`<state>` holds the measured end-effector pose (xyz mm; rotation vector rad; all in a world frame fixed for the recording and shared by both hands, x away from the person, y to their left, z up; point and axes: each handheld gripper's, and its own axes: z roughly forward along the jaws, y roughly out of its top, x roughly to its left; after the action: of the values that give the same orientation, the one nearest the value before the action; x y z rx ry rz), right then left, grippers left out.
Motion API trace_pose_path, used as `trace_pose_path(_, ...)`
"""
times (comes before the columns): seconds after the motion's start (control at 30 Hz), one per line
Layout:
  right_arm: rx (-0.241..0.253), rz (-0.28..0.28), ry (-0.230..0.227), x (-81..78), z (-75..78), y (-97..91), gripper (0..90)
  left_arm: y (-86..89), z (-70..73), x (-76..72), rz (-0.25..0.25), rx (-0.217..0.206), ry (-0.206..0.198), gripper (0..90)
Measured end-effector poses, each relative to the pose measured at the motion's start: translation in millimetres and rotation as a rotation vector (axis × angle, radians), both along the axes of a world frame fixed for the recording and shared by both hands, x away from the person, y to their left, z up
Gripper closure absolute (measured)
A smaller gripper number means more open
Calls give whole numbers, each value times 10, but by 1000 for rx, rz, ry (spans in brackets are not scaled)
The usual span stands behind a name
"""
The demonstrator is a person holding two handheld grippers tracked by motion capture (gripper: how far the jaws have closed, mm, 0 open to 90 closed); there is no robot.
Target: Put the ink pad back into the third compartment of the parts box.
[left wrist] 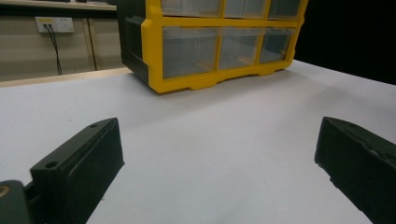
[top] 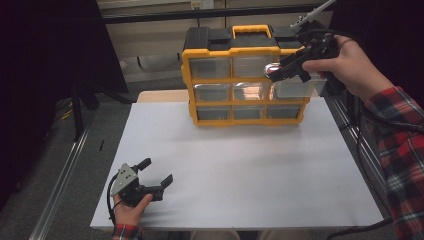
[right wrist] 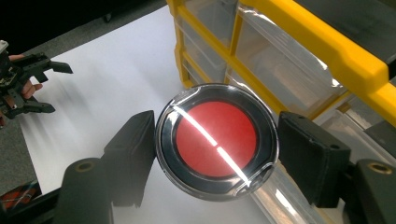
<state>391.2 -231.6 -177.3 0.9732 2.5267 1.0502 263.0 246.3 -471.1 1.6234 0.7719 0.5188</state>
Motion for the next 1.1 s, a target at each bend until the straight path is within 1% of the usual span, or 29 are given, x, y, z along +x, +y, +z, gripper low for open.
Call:
trace_pose_path(0.03, 4, -7, 4, -3, 4, -3, 302, -4, -1, -1, 2, -4, 1, 11)
trace_pose_path(0.13, -14, -12, 3, -2, 18, -28, 301, -9, -2, -1, -1, -8, 4, 11)
trace_pose_path(0.17, -9, -16, 8, -4, 21, -31, 302, -10, -1, -2, -1, -10, 4, 11)
trace_pose_path(0.2, -14, -14, 2, 2, 21, -48, 302, -10, 0, -2, -2, -6, 1, 11)
trace_pose_path(0.27, -11, -28, 3, -5, 24, -64, 301, -10, 0, -2, -5, -2, 2, 11)
trace_pose_path(0.3, -11, -32, 12, -8, 24, -73, 301, -9, 0, -1, -5, -1, 2, 11)
trace_pose_path(0.37, -11, -32, 11, -2, 16, -94, 302, -13, 0, -2, -3, -8, 3, 11)
trace_pose_path(0.4, -16, -38, 11, 1, 16, -107, 301, -9, 0, -2, -3, -4, 2, 11)
trace_pose_path(0.47, -12, -39, 5, 10, 16, -133, 302, -11, -2, -2, -2, -8, 4, 12)
trace_pose_path(0.5, -11, -51, 10, 7, 18, -139, 301, -12, -2, -1, -1, -8, 4, 11)
trace_pose_path(0.53, -7, -45, 2, 16, 17, -151, 301, -12, -3, 0, -2, -7, 4, 11)
trace_pose_path(0.57, -12, -55, 7, 15, 20, -160, 301, -10, -2, 0, -4, -4, 4, 11)
trace_pose_path(0.6, -12, -50, 3, 22, 19, -173, 301, -14, -2, -1, 1, -2, 2, 11)
trace_pose_path(0.67, -8, -62, 10, 25, 24, -190, 302, -15, -1, -1, 0, 0, 2, 12)
trace_pose_path(0.73, -15, -62, 8, 35, 22, -208, 302, -10, 2, -1, -1, 5, -1, 12)
trace_pose_path(0.77, -15, -71, 9, 35, 21, -209, 301, -7, 1, 1, -10, 2, -2, 12)
trace_pose_path(0.8, -15, -67, 5, 40, 19, -215, 302, -23, -1, -4, 5, -10, 2, 12)
trace_pose_path(0.83, -15, -70, 8, 40, 21, -223, 301, -19, -2, -2, 1, -4, 2, 12)
trace_pose_path(1.1, -8, -94, 5, 64, 8, -296, 302, -6, 2, 0, -6, 4, 1, 12)
